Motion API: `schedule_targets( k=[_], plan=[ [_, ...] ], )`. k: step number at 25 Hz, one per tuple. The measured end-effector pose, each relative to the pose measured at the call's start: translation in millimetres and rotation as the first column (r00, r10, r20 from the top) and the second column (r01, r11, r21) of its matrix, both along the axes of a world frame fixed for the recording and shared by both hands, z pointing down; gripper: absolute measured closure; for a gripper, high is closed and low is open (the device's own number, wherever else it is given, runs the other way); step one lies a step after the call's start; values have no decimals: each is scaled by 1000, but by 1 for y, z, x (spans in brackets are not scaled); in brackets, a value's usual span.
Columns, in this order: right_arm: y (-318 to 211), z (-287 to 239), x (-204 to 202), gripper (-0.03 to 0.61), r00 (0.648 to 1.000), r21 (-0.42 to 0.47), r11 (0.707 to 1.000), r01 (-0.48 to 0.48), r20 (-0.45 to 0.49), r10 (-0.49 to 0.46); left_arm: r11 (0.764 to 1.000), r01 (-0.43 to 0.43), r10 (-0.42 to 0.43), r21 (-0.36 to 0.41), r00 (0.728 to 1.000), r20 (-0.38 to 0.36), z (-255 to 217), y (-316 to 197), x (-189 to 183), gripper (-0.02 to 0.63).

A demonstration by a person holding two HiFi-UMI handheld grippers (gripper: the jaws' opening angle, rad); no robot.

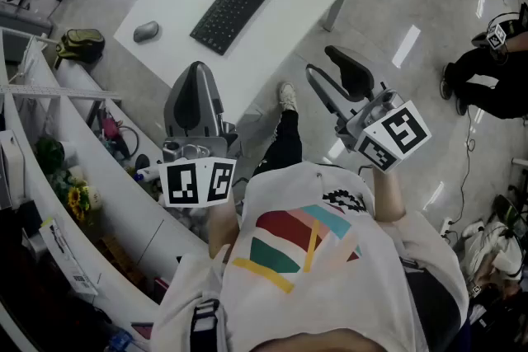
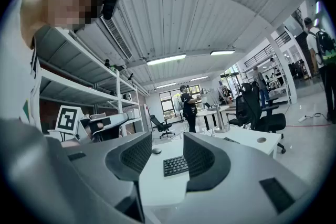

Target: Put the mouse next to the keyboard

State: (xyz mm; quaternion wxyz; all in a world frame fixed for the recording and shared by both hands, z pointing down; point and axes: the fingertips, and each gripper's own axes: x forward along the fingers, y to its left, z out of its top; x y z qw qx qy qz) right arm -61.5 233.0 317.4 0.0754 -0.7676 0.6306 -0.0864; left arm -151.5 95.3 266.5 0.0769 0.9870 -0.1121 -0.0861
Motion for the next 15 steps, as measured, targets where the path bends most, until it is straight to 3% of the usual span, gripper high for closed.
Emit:
schedule_targets(
  k=[9, 12, 15],
  plan=[
    [-119, -17, 144, 414, 999, -43, 999, 15, 32, -13, 999, 46, -46, 14, 998, 37, 7, -110, 122, 569],
    [-155, -16, 177, 414, 999, -85, 996, 27, 19, -26, 996, 82, -81, -28, 996, 36, 8, -146, 145, 569],
    [-184, -10, 196, 414, 997, -102, 993, 67, 37, -63, 994, 106, -105, -21, 993, 47, 9, -166, 163, 570]
  ],
)
